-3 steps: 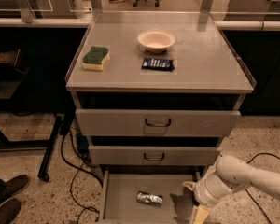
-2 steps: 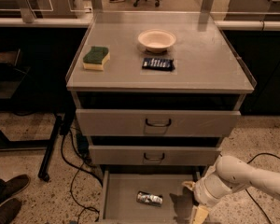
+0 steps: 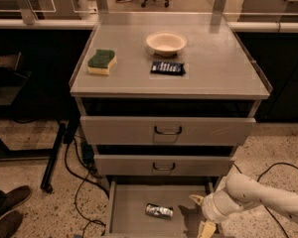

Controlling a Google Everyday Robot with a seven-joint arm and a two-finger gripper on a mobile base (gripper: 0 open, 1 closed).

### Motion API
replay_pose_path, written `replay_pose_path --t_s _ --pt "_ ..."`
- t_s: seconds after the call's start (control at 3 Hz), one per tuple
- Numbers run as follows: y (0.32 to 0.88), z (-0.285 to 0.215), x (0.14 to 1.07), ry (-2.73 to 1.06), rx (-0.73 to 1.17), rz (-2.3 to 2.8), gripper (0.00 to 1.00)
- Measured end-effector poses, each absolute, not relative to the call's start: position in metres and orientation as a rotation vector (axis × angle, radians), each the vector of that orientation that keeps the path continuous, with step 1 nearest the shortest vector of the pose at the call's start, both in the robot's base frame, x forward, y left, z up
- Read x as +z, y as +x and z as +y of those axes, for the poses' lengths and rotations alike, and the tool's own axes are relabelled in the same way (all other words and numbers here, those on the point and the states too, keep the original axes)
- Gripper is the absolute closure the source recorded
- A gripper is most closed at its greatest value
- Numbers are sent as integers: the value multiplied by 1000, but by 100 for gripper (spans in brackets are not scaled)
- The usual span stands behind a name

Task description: Pick redbull can from bottom drawer and place on counter

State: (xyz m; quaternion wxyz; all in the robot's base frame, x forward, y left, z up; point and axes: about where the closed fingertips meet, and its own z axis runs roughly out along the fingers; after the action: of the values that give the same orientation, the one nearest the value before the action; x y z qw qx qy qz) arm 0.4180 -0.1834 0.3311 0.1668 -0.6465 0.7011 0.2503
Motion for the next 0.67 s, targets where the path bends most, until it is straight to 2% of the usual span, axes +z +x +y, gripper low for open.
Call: replay_pose_path --t_s 0.67 --pt "421 -177 309 -1778 717 2003 0"
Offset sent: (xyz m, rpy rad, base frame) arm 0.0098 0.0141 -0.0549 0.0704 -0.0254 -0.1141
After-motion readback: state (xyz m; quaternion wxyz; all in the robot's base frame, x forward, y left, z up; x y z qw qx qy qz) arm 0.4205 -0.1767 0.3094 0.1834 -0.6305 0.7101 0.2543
